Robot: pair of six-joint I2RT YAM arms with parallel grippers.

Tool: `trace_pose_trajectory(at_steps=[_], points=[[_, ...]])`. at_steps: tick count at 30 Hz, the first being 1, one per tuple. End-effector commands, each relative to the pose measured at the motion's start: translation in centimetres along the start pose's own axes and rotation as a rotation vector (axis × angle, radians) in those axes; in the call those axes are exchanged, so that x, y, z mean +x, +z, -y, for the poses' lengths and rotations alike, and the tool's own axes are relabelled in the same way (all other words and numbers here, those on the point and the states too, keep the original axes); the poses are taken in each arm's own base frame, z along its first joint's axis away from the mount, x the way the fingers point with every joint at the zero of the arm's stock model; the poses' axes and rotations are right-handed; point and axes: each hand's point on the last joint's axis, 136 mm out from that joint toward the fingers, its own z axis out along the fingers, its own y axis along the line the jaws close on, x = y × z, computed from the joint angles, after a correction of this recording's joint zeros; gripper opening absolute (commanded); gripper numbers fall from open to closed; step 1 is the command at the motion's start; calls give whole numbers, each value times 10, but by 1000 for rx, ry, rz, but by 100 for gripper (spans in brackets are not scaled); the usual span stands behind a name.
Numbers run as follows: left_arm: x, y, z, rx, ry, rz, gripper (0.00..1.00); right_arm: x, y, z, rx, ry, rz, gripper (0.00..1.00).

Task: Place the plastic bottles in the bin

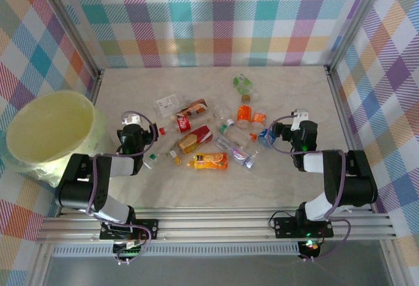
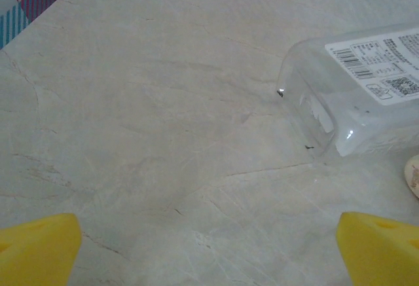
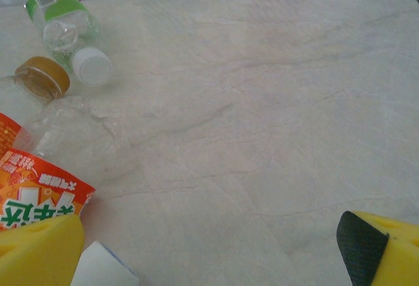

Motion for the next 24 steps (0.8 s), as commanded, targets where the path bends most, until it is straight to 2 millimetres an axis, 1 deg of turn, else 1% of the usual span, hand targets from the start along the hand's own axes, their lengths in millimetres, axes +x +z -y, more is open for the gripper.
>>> trace_pose_trajectory(at_steps=[1, 3, 6, 7, 9, 11, 13, 16, 18, 19, 23, 24], points=[[-32, -8, 7, 12, 26, 18, 100, -31, -13, -2, 2, 7, 39, 100], [-49, -18, 10, -5, 29, 32, 100, -41, -22, -1, 15, 18, 31, 100], [-74, -33, 18, -1, -14, 66, 100, -61, -38, 0, 24, 92, 52, 100], [-79, -37, 22, -4, -35, 58, 100, -66, -42, -2, 17, 124, 47, 100], [-86, -44, 31, 3, -72, 24, 100, -66, -48, -4, 14, 230, 1, 100], [-89, -52, 44, 12, -105, -21, 100, -59, -54, -7, 14, 363, -90, 100], [-90, -63, 59, 25, -130, -63, 100, -43, -61, -13, 21, 492, -224, 100], [-86, -80, 75, 63, -172, -132, 100, -23, -73, -28, -2, 641, -391, 100], [-84, -90, 80, 96, -197, -194, 100, -15, -80, -40, -36, 714, -472, 100], [-74, -96, 78, 91, -193, -252, 100, -9, -85, -44, -33, 749, -513, 100], [-67, -115, 85, 168, -260, -324, 100, 3, -101, -58, -55, 786, -599, 100], [-64, -118, 84, 169, -287, -335, 100, 5, -104, -61, -59, 791, -613, 100]])
